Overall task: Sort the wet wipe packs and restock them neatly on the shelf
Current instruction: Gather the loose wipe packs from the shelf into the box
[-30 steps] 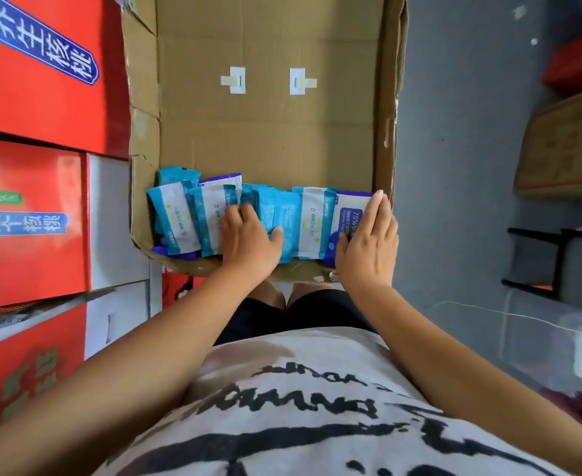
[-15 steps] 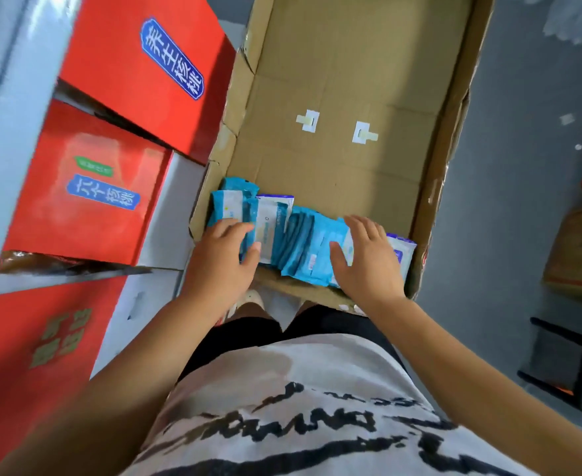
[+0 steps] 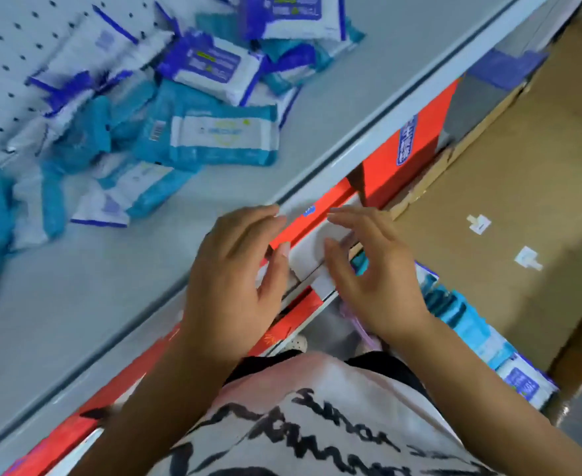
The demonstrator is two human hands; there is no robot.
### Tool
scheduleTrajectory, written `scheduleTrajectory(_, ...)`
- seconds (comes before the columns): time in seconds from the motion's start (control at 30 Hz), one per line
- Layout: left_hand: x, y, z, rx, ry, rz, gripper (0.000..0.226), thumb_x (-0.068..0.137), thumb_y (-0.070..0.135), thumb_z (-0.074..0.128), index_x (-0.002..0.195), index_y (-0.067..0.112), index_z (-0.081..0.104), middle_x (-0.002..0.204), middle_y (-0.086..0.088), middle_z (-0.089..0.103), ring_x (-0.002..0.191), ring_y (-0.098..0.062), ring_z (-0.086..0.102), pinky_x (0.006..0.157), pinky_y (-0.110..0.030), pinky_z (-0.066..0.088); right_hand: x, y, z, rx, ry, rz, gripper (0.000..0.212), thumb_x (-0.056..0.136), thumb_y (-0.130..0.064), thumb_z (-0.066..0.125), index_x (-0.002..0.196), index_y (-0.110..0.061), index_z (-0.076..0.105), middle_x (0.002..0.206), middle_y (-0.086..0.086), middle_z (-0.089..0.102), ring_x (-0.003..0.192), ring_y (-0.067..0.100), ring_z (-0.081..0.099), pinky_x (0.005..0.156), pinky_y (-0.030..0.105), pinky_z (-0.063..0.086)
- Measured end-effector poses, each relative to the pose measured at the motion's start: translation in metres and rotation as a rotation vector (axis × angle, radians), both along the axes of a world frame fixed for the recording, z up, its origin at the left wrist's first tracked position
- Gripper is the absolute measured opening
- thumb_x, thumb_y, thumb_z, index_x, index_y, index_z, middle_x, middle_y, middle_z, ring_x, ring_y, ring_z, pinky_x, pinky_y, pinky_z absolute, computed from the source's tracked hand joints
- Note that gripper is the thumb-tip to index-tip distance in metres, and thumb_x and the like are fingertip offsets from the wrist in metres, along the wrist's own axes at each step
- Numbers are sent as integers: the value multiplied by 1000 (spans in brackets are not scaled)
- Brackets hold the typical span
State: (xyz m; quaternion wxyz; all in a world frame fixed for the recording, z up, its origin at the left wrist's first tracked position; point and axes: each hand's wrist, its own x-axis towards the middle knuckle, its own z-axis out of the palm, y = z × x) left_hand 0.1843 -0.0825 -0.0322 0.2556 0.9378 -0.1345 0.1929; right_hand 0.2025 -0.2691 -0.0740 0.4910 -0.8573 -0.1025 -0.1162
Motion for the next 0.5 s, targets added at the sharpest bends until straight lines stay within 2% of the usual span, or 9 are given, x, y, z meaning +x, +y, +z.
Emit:
scheduleTrajectory(0.07,-8,20,9,-13,-87,81,29,101,17,60,121,-2,69,123,-14,69,117,-24,62,105,-28,46,6,22,16,-6,-101,31,23,94,-12,65,115,-3,68,118,7,64,113,24,60,94,33,50)
scheduleTrajectory(0.13,-12,50,16,-19,-105,210,32,101,20,60,122,-3,68,123,-15,69,118,-26,61,106,-31,46,16,50,27,-46,-185,78,24,92,-8,66,115,-2,69,117,9,65,112,25,59,97,32,48)
scheduleTrajectory(0.2,-11,84,19,-32,-88,342,34,101,24,59,124,1,67,123,-14,69,119,-28,60,105,-38,47,31,78,37,-101,-229,139,26,93,-11,65,117,-2,68,120,11,65,114,28,58,100,34,47)
scheduleTrajectory(0.3,2,125,20,-40,-73,420,33,99,26,58,121,4,67,119,-12,69,114,-26,56,100,-37,44,65,114,48,-232,-263,158,30,95,-16,60,122,-3,66,127,13,63,119,32,56,104,39,45)
scheduleTrajectory(0.4,21,149,23,-28,-7,419,34,96,32,57,116,5,67,117,-13,69,112,-31,57,94,-43,50,98,138,57,-409,-227,70,36,95,-18,54,126,-2,64,134,19,59,123,39,53,105,49,44)
scheduleTrajectory(0.5,42,160,26,-11,88,389,38,96,36,63,118,6,68,114,-14,70,111,-36,60,91,-46,52,113,144,66,-630,-49,25,41,98,-24,51,133,-4,57,144,19,52,130,42,45,108,51,39)
